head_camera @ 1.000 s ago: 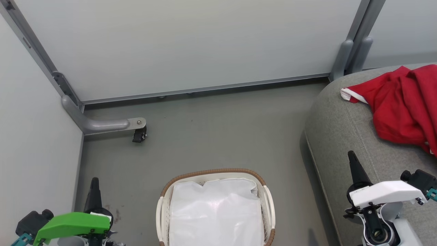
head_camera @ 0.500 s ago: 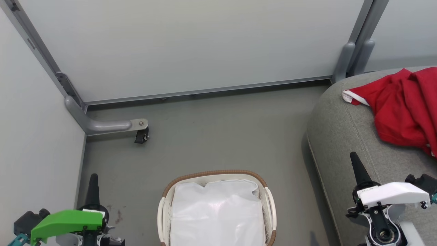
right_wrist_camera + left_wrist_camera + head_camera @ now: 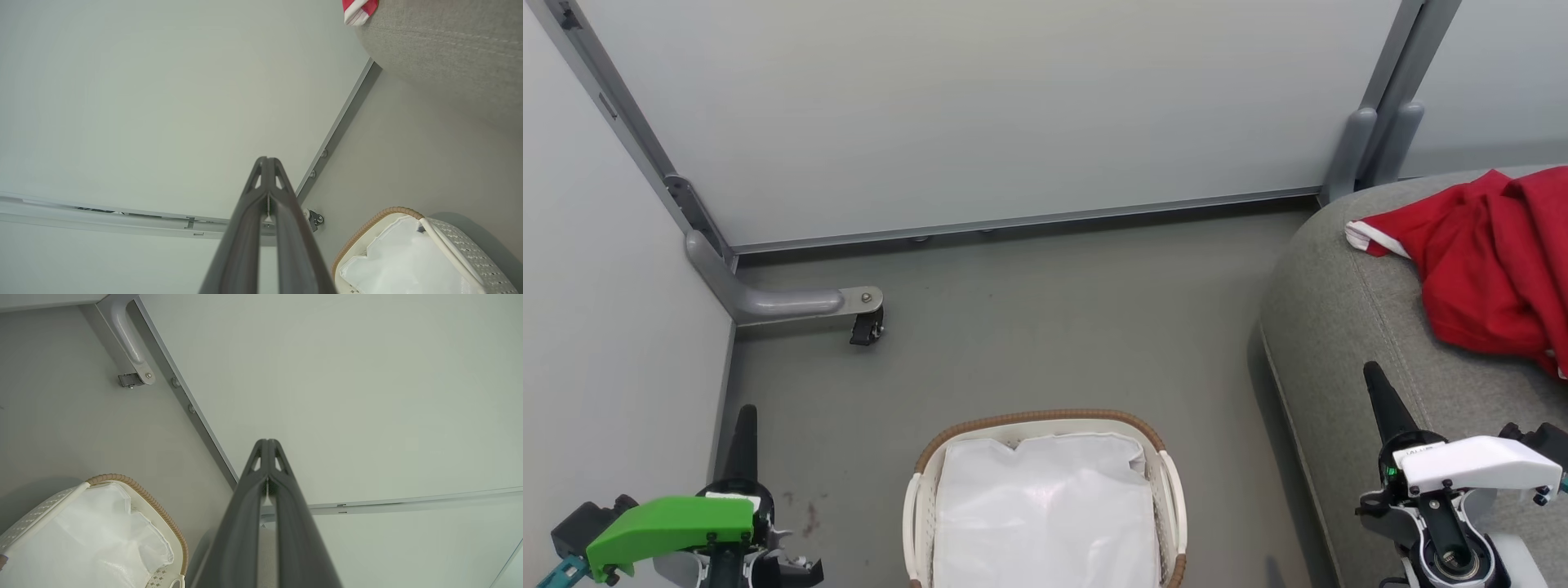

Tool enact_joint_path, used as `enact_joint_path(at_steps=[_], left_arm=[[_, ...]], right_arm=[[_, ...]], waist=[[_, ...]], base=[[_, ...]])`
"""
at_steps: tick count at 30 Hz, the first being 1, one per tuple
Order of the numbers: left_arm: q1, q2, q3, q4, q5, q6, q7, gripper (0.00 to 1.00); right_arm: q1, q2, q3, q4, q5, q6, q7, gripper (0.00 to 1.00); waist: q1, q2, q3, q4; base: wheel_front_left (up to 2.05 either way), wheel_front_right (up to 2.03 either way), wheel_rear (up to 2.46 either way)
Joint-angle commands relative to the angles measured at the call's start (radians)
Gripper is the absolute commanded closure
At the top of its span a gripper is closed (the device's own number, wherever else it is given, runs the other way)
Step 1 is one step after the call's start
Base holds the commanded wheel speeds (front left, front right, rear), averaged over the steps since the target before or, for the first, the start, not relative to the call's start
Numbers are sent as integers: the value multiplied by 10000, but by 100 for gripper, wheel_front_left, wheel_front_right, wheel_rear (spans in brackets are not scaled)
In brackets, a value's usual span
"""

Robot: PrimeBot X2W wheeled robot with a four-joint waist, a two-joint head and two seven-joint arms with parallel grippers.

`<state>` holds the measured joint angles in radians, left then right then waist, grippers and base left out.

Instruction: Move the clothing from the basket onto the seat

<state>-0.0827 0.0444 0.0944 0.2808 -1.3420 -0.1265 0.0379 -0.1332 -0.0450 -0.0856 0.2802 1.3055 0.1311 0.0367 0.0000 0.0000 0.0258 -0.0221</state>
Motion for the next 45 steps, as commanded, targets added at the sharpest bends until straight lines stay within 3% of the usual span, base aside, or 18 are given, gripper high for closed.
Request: enact_joint_path(at_steps=[1, 36, 45], left_arm=[[-202, 75, 44, -100, -258, -44, 63, 100], [-323, 88, 209, -361, -2601, -66, 764, 100], [-310, 89, 214, -367, -2726, -69, 805, 100]], right_arm=[[97, -60, -50, -111, 246, -3, 84, 100], [296, -80, -294, -364, 2942, -5, 772, 100], [307, -82, -306, -379, 3086, -5, 803, 100]], waist=[[0, 0, -10, 10], [0, 0, -210, 204], [0, 0, -228, 221]], base=[[0, 0, 0], [0, 0, 0], [0, 0, 0]])
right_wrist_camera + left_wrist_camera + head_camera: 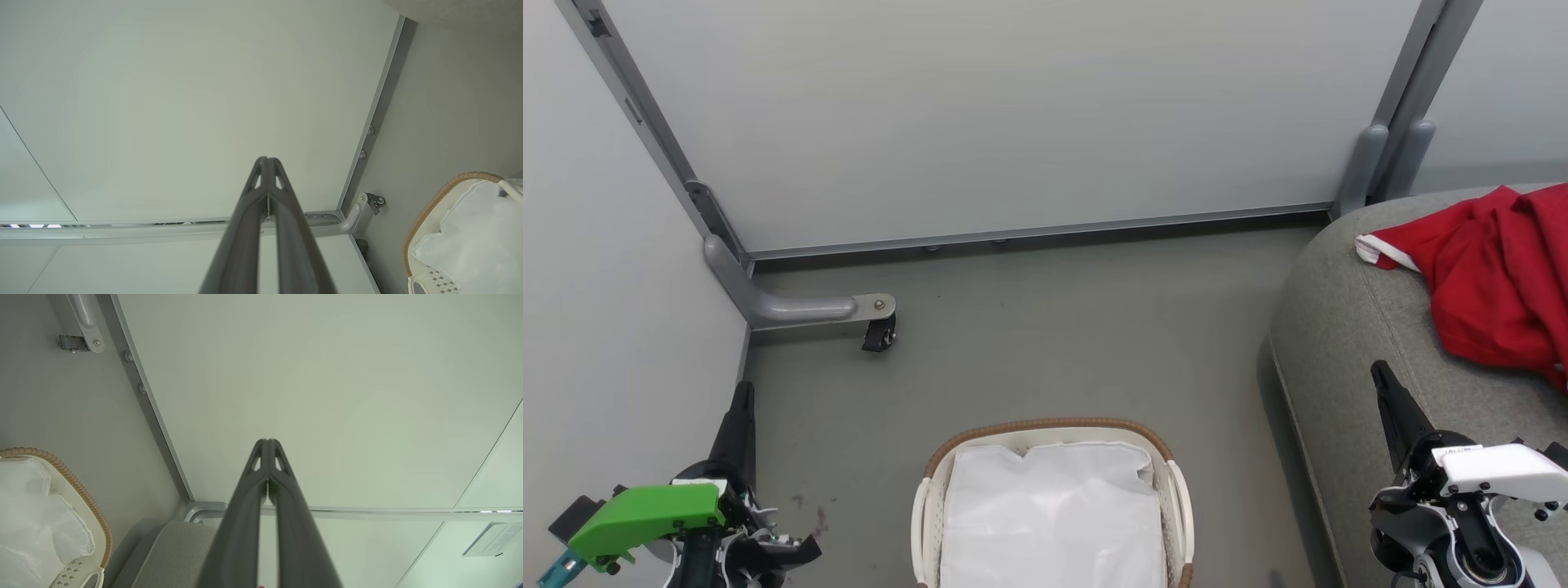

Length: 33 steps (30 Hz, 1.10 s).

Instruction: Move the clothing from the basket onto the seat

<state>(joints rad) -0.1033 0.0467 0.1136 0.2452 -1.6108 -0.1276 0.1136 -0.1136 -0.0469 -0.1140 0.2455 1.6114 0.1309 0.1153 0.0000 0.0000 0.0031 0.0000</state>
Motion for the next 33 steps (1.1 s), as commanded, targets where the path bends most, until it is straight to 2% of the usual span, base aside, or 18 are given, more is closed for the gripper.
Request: enact_joint_path(at_steps=[1, 33], left_arm=[[-104, 66, 22, -10, -37, -57, 47, 100], [-102, 66, 21, -14, -35, -56, 45, 100]], right_arm=[[110, -63, -22, -32, 27, -3, 17, 100], [110, -61, -20, -30, 29, -3, 15, 100]], waist=[[0, 0, 0, 0], [0, 0, 0, 0]], base=[[0, 0, 0], [0, 0, 0]])
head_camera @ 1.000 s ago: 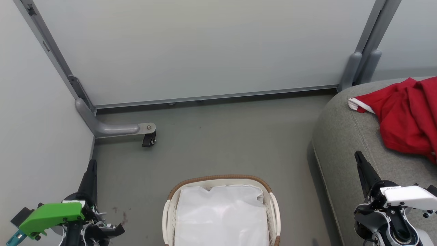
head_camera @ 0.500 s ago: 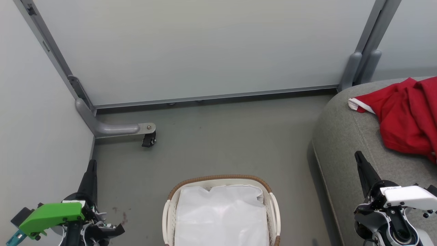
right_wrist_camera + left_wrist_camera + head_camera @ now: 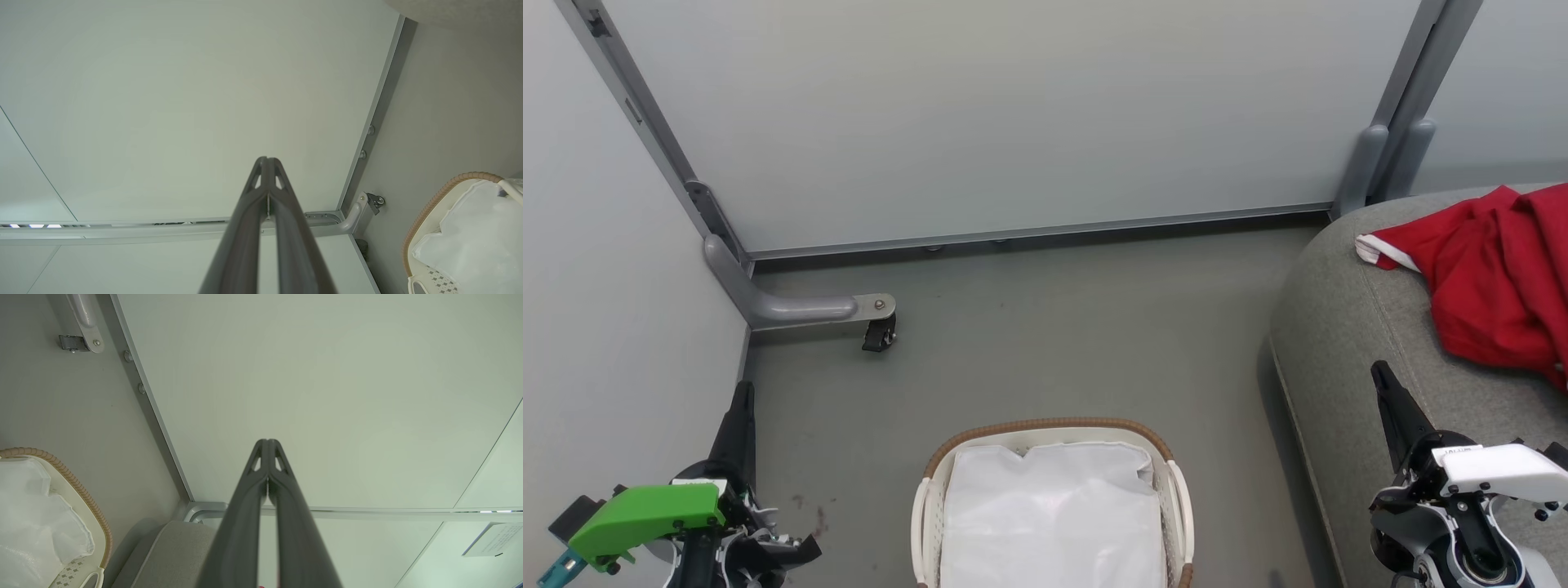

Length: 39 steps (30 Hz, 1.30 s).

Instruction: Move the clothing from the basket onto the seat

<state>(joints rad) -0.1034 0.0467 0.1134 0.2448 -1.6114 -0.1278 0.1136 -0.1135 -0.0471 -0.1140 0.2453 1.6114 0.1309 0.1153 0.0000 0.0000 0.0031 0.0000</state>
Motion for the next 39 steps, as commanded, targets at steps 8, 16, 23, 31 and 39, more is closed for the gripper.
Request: enact_joint_path(at_steps=[8, 16, 23, 31, 39], left_arm=[[-101, 66, 23, -6, -29, -54, 45, 100], [-100, 66, 22, -7, -30, -54, 44, 100], [-100, 66, 22, -10, -30, -54, 44, 100], [-100, 66, 21, -8, -30, -54, 44, 100], [-100, 66, 21, -8, -30, -54, 44, 100]], right_arm=[[109, -59, -19, -28, 30, -3, 15, 100], [109, -59, -19, -29, 30, -3, 14, 100], [109, -59, -19, -29, 30, -3, 14, 100], [109, -59, -18, -29, 30, -3, 14, 100], [109, -59, -18, -29, 31, -3, 13, 100]], waist=[[0, 0, 0, 0], [0, 0, 0, 0], [0, 0, 0, 0], [0, 0, 0, 0], [0, 0, 0, 0]], base=[[0, 0, 0], [0, 0, 0], [0, 0, 0], [0, 0, 0], [0, 0, 0]])
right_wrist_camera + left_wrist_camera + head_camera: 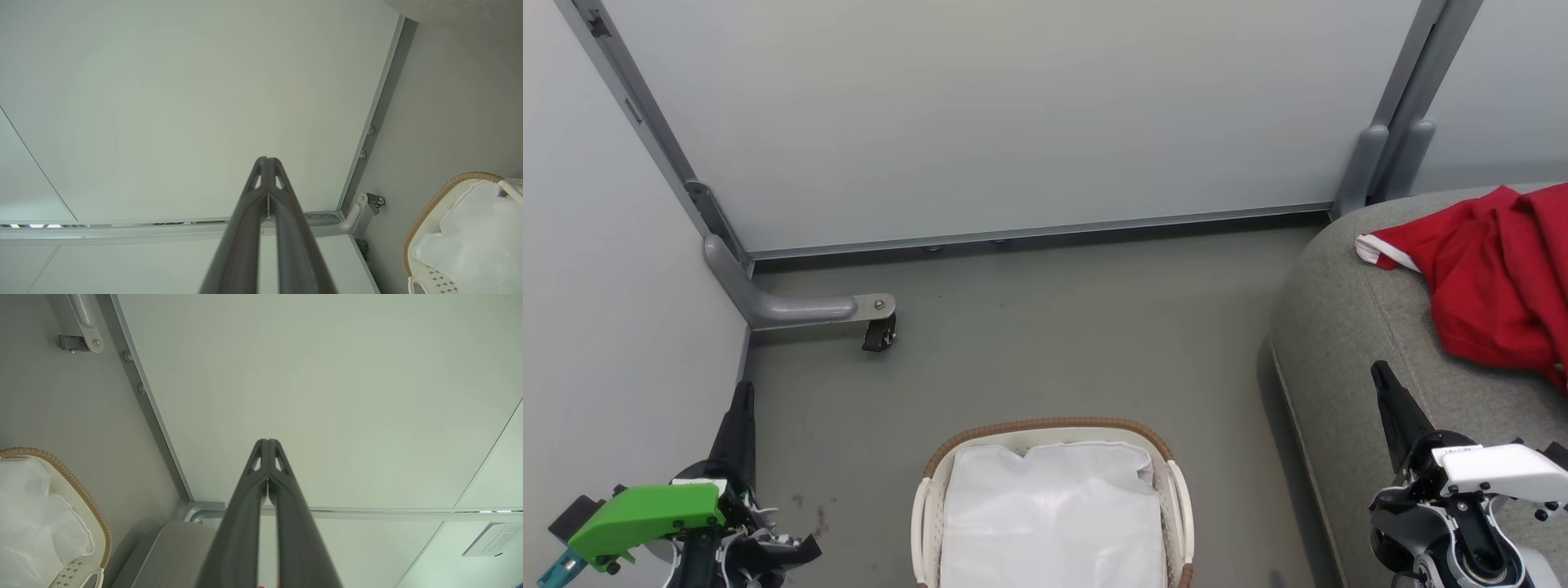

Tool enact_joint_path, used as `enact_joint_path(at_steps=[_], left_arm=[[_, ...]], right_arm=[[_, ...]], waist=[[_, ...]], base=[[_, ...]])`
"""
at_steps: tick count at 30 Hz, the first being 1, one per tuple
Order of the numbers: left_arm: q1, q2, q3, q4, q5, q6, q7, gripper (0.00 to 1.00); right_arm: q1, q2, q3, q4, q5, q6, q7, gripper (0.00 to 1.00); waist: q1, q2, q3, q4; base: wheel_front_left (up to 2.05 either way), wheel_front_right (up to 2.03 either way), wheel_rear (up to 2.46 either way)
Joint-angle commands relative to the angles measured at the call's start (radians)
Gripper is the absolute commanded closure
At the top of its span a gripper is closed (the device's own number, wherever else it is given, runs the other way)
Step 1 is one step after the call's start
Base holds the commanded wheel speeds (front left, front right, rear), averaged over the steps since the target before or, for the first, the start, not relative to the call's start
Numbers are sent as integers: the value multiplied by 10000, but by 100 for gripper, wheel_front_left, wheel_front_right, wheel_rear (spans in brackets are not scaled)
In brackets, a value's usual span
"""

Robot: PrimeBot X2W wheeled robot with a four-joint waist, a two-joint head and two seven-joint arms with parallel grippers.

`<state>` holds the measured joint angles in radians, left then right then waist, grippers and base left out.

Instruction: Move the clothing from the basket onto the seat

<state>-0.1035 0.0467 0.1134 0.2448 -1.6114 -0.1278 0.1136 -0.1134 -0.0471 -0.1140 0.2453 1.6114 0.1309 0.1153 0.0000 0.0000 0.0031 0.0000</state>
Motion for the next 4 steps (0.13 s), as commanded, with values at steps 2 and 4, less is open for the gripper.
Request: enact_joint_path(at_steps=[2, 4], left_arm=[[-99, 65, 21, -11, -30, -54, 43, 100], [-99, 65, 21, -8, -31, -54, 43, 100]], right_arm=[[108, -60, -18, -29, 31, -3, 13, 100], [108, -60, -18, -29, 31, -3, 13, 100]], waist=[[0, 0, 0, 0], [0, 0, 0, 0]], base=[[0, 0, 0], [0, 0, 0]])
